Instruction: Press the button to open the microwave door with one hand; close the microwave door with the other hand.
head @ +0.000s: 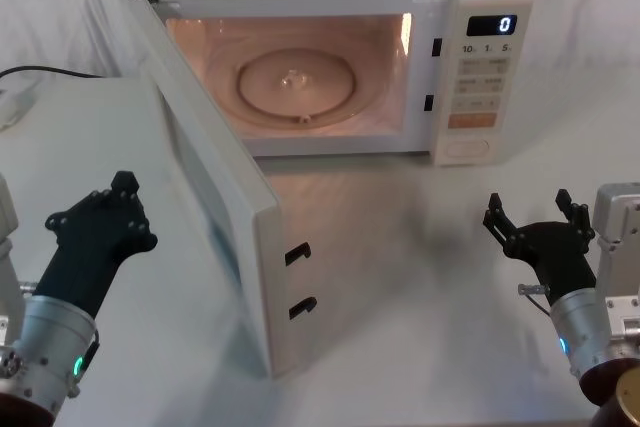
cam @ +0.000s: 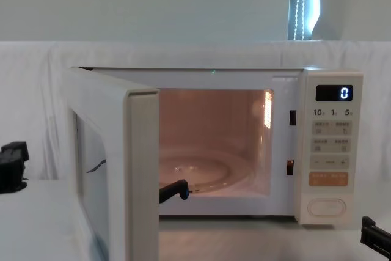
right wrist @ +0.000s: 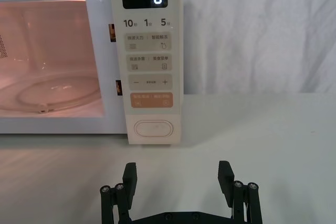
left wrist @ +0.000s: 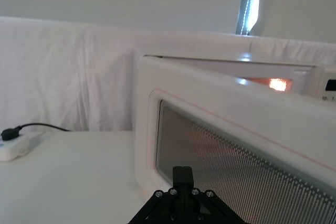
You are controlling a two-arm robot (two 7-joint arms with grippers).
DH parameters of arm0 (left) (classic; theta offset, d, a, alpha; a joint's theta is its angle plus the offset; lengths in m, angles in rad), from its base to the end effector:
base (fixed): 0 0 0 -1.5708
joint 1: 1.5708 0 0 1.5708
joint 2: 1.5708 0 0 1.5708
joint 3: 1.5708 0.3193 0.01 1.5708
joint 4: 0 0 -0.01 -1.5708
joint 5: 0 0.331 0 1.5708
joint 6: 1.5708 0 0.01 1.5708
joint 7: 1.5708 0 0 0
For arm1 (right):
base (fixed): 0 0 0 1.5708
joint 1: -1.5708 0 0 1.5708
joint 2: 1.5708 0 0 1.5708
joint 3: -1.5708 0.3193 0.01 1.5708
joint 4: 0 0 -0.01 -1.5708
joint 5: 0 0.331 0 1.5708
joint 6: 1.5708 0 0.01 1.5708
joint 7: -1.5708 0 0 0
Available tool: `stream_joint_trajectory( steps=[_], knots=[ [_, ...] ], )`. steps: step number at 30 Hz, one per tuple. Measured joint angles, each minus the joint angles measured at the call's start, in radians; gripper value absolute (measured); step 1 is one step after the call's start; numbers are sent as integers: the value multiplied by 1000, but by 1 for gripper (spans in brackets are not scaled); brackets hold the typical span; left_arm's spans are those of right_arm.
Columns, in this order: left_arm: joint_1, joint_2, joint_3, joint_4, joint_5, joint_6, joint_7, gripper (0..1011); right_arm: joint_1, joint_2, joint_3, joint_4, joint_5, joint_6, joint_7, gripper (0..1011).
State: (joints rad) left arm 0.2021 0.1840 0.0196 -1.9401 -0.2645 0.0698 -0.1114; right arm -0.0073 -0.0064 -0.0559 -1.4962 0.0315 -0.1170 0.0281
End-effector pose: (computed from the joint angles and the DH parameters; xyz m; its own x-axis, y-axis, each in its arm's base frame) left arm 0.2841 0.0311 -0.2664 0.2079 0.9753 -0.0746 -0.9749 0.2004 -0.0971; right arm 0.3462 0.0217 -0.3559 0.0812 -0.9960 -0.0372 0.9961 0.0799 0.0364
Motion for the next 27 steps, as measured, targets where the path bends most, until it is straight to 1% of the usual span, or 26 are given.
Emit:
stream_joint_trajectory(
  steps=[7,16,22,27],
  knots=[
    [-27,-1,12,0,17,-14,-7,0,0,0,0,0,0,0,0,1002],
    [-68,3,39,3,42,-22,-23,0,0,0,0,0,0,0,0,1002],
    [-94,5,51,11,49,-22,-30,0,0,0,0,0,0,0,0,1002],
    [-119,5,57,26,41,-11,-39,0,0,0,0,0,0,0,0,1002]
  ],
)
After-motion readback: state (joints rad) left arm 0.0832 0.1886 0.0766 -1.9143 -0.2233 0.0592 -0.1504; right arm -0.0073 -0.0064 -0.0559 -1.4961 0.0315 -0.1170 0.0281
